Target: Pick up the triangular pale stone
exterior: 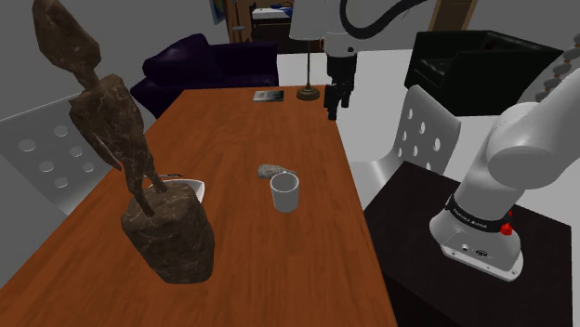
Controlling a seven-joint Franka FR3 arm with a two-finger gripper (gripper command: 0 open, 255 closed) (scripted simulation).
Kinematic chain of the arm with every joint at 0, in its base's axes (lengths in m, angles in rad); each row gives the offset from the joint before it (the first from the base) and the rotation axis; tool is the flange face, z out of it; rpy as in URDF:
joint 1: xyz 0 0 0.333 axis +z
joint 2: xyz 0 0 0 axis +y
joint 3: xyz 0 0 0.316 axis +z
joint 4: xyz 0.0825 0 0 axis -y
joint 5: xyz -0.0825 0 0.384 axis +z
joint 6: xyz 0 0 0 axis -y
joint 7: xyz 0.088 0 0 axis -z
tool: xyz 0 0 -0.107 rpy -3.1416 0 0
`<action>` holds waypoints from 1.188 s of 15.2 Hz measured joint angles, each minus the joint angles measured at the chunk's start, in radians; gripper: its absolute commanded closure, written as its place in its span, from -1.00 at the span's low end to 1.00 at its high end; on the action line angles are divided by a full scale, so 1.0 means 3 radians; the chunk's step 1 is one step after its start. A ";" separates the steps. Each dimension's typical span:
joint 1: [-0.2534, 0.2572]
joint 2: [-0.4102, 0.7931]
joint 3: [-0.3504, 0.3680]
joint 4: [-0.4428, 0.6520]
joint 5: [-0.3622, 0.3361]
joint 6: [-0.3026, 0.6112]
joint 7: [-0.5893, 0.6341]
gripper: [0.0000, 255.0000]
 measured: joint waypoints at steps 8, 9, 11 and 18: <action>0.0078 0.0950 0.0179 0.0202 -0.0188 0.0768 0.0033 -1.00; 0.0089 0.1067 0.0199 0.0228 -0.0226 0.0859 0.0050 -1.00; 0.0101 0.1326 0.0220 0.0337 -0.0315 0.1010 0.0065 -1.00; 0.0232 0.2175 0.0260 0.0790 -0.0678 0.1392 0.0218 -1.00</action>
